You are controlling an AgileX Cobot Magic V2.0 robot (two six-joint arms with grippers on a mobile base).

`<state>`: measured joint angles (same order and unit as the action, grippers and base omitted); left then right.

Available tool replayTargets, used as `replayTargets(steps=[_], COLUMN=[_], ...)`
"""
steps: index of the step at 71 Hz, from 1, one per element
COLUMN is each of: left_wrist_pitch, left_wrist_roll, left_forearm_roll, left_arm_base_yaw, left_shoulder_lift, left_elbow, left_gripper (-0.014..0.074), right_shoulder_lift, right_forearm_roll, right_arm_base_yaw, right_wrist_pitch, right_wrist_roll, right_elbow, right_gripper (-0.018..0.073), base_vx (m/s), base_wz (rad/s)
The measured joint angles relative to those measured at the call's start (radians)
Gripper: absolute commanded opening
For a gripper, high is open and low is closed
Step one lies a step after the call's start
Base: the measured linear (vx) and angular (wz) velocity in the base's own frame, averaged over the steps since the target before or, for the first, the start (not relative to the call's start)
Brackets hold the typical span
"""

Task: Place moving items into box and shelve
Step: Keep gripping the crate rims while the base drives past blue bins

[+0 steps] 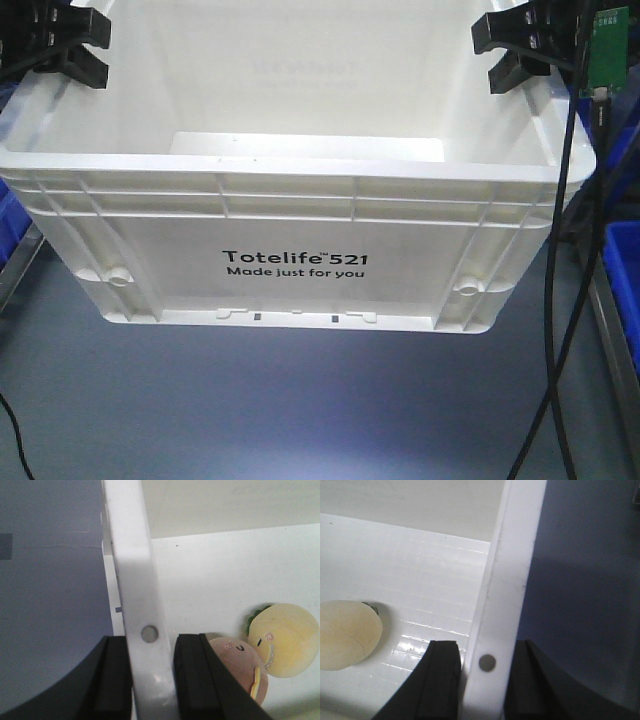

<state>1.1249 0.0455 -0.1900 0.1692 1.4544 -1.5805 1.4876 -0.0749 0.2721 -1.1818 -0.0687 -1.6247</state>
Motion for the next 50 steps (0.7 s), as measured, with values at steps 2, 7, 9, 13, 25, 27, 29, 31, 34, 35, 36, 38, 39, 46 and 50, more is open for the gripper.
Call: replayTargets(steps=[2,7,9,13,25,27,29,31,34,35,36,38,39,46,50], left_wrist_pitch=[0.0,0.0,0.0,0.0,-0.001,-0.001,-0.001,-0.001,-0.001,-0.001,-0.002,-0.002,-0.002,-0.006,-0.007], left_wrist_roll=[0.0,0.0,0.0,0.0,0.0,0.0,0.0,0.0,0.0,0.0,0.0,0.0,0.0,0.0,-0.001], left_forearm_roll=[0.0,0.0,0.0,0.0,0.0,0.0,0.0,0.0,0.0,0.0,0.0,0.0,0.0,0.0,0.0], left_arm_base_yaw=[0.0,0.0,0.0,0.0,0.0,0.0,0.0,0.0,0.0,0.0,0.0,0.0,0.0,0.0,0.0], left_shoulder_lift=[0.0,0.0,0.0,0.0,0.0,0.0,0.0,0.0,0.0,0.0,0.0,0.0,0.0,0.0,0.0], left_elbow=[0.0,0.0,0.0,0.0,0.0,0.0,0.0,0.0,0.0,0.0,0.0,0.0,0.0,0.0,0.0], left_gripper=[-0.0017,-0.0017,-0.0017,-0.0017,-0.0017,-0.0017,-0.0017,-0.0017,-0.0017,-0.0017,-0.0017,-0.0017,-0.0017,-0.0017,-0.0017], right_shoulder_lift=[0.0,0.0,0.0,0.0,0.0,0.0,0.0,0.0,0.0,0.0,0.0,0.0,0.0,0.0,0.0], right_forearm_roll=[0.0,0.0,0.0,0.0,0.0,0.0,0.0,0.0,0.0,0.0,0.0,0.0,0.0,0.001,0.001], right_arm_base_yaw=[0.0,0.0,0.0,0.0,0.0,0.0,0.0,0.0,0.0,0.0,0.0,0.0,0.0,0.0,0.0], right_wrist_pitch=[0.0,0.0,0.0,0.0,0.0,0.0,0.0,0.001,0.001,0.001,0.002,0.002,0.003,0.007,0.008], right_wrist_roll=[0.0,0.0,0.0,0.0,0.0,0.0,0.0,0.0,0.0,0.0,0.0,0.0,0.0,0.001,0.001], right_elbow=[0.0,0.0,0.0,0.0,0.0,0.0,0.0,0.0,0.0,0.0,0.0,0.0,0.0,0.0,0.0], right_gripper=[-0.0012,-0.0012,-0.0012,-0.0012,-0.0012,-0.0012,-0.0012,-0.0012,-0.0012,-0.0012,-0.0012,-0.0012,-0.0012,-0.0012,-0.0012], base_vx=[0.39,0.39,0.38,0.37,0.36,0.34,0.34,0.33,0.33,0.32,0.32,0.31,0.31,0.28,0.24], base_wz=[0.4,0.42,0.44,0.47,0.52,0.54,0.55,0.55,0.55,0.55,0.55,0.56,0.56,0.58,0.6])
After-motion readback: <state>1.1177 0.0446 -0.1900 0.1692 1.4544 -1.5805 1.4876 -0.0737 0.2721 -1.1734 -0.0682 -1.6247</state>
